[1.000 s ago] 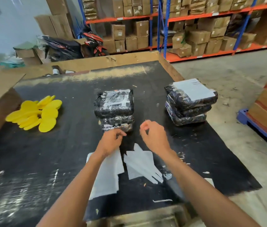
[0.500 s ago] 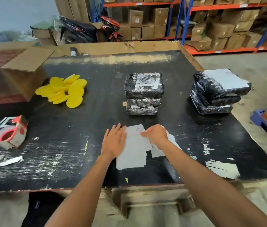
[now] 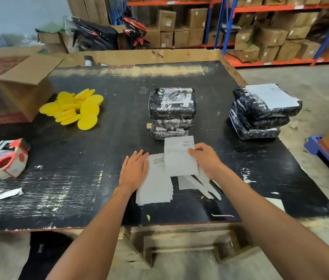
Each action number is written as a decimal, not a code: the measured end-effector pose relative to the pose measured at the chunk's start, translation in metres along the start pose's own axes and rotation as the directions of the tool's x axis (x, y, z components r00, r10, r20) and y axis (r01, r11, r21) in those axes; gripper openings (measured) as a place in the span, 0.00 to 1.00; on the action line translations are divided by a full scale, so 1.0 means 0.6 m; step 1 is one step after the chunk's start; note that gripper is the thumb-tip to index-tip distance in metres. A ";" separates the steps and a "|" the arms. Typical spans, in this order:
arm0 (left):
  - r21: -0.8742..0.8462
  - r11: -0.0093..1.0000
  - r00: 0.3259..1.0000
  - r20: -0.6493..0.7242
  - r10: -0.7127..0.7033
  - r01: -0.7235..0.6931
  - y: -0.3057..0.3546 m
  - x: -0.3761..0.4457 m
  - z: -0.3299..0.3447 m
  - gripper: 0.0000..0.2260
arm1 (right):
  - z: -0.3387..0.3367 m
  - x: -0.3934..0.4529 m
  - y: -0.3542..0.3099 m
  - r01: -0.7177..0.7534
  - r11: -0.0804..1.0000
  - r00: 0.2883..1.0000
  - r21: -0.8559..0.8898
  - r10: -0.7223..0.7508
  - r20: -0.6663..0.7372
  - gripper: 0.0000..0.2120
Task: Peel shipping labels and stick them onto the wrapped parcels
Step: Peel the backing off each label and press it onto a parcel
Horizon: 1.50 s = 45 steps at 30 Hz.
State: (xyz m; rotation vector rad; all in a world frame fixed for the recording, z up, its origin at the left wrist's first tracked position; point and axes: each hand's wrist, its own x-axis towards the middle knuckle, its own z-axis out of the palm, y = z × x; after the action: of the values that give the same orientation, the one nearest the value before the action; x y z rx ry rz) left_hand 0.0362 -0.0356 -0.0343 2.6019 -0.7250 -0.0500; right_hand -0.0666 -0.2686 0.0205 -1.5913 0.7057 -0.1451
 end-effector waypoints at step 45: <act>-0.863 0.484 0.989 0.143 -0.039 0.144 0.332 0.052 -0.040 0.10 | -0.216 -0.024 -0.042 0.482 0.825 0.876 -0.296 -0.459 0.149 0.05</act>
State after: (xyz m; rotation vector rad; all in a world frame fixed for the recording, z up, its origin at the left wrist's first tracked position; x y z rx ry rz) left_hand -0.0299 -0.1945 0.0735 1.6162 -0.4038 -0.4738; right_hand -0.1321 -0.3729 0.0702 -2.0625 0.2690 -0.3472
